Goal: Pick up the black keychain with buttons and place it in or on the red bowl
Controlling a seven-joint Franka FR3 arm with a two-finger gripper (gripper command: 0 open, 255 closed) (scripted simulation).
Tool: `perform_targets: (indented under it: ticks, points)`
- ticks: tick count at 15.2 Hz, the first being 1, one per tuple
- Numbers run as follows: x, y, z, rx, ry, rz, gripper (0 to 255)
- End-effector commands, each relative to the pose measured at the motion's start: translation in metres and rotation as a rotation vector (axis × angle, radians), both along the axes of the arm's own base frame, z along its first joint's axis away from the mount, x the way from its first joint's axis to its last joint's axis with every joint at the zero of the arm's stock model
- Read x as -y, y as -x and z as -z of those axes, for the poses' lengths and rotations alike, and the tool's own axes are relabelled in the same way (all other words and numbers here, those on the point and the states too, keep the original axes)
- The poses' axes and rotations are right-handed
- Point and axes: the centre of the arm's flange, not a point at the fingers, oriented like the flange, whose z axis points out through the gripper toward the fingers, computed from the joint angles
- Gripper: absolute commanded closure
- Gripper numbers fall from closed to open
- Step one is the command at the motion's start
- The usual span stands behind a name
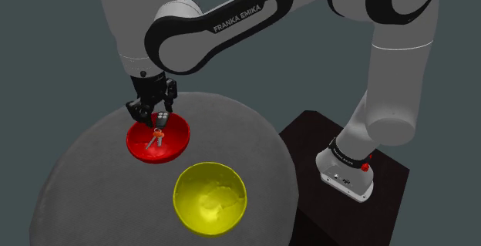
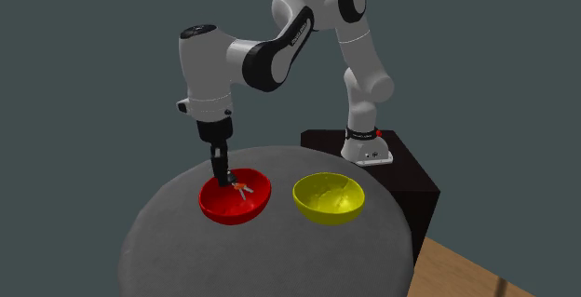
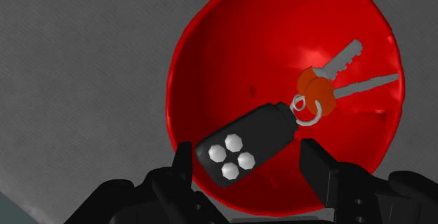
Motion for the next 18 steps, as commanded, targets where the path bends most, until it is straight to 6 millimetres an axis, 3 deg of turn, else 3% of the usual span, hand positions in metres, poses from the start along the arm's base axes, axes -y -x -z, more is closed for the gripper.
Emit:
perform_targets:
  ticks: [1, 4, 5, 10, 14, 18]
  points:
    - [0.000, 0.000, 0.000, 0.000, 0.000, 0.000, 255]
    - [0.000, 0.000, 0.000, 0.000, 0.000, 0.000, 255]
    - [0.000, 0.000, 0.000, 0.000, 0.000, 0.000, 0]
    - [0.000, 0.000, 0.000, 0.000, 0.000, 0.000, 0]
    - [-0.001, -0.001, -0.050, 0.000, 0.000, 0.000, 0]
    - [-0.001, -0.001, -0.050, 0.000, 0.000, 0.000, 0]
